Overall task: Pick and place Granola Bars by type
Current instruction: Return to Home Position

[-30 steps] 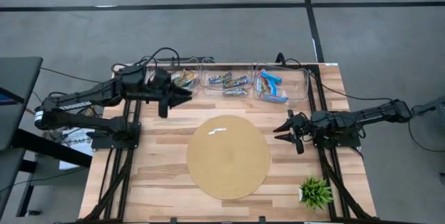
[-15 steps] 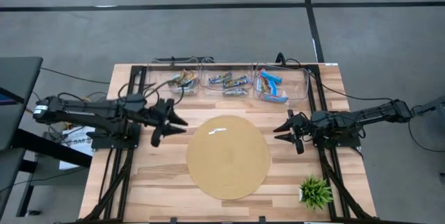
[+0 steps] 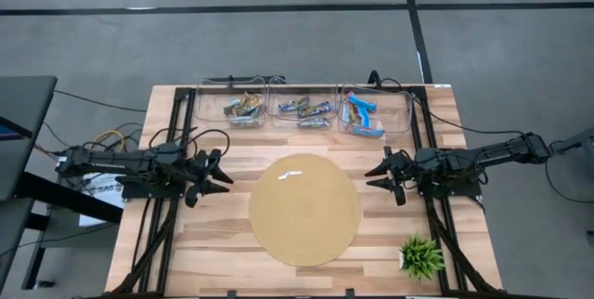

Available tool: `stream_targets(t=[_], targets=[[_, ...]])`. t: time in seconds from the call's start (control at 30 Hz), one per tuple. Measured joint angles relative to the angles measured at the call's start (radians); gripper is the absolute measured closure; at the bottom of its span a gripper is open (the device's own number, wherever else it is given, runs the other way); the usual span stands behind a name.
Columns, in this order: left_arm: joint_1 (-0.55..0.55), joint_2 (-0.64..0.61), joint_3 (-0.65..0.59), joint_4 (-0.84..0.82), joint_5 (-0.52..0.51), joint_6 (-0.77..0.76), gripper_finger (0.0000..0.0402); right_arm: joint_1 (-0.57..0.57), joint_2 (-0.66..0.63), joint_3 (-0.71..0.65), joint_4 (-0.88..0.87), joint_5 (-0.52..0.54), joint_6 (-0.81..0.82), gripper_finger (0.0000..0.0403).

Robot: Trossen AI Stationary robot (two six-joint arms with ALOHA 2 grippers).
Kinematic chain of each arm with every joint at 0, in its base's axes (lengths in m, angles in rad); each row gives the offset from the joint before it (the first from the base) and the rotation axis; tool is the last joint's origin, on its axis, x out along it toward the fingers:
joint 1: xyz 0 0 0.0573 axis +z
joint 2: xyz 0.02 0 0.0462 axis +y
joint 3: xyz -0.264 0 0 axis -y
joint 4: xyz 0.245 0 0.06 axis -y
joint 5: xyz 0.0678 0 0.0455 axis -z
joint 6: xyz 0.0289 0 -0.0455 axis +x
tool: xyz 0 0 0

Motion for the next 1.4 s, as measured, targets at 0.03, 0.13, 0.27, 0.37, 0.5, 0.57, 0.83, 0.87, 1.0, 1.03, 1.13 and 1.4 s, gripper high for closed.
stream_targets(t=[0.03,0.13,0.27,0.37,0.5,0.57,0.83,0.87,1.0,1.03,1.13,1.4], targets=[[0.0,-0.022,-0.011,-0.019,-0.008,0.007,0.0267,0.0,0.0,0.0,0.0,0.0,0.0,0.028],[0.001,-0.053,-0.017,0.003,-0.021,0.067,0.0267,0.0,0.0,0.0,0.0,0.0,0.0,0.028],[0.0,-0.068,-0.021,0.0,-0.08,0.112,0.0267,0.0,-0.002,0.0,0.0,0.0,0.0,0.028],[0.001,-0.067,-0.04,0.042,-0.159,0.121,0.0267,0.0,-0.002,0.0,0.0,0.0,0.0,0.028],[0.001,-0.072,-0.04,0.067,-0.223,0.15,0.0267,0.0,-0.002,0.0,0.0,0.0,0.0,0.028],[0.001,-0.084,-0.041,0.077,-0.221,0.168,0.0267,0.0,-0.002,0.0,0.0,0.0,0.0,0.028],[0.0,-0.103,-0.041,0.038,-0.19,0.239,0.0267,0.0,-0.002,0.0,0.0,0.0,0.0,0.028],[0.0,-0.101,-0.041,0.037,-0.191,0.246,0.0267,0.0,-0.002,0.0,0.001,0.0,0.0,0.028],[-0.001,-0.102,-0.041,0.037,-0.194,0.261,0.0267,0.0,-0.002,0.0,0.001,0.0,0.0,0.028],[-0.001,-0.102,-0.041,0.036,-0.2,0.252,0.0267,0.0,-0.002,0.0,0.001,0.0,0.0,0.028],[-0.001,-0.102,-0.041,0.03,-0.235,0.224,0.0267,0.0,-0.002,0.0,0.001,0.0,0.0,0.028],[-0.001,-0.102,-0.042,0.021,-0.286,0.218,0.0267,0.0,-0.002,0.0,0.001,0.0,0.0,0.028]])
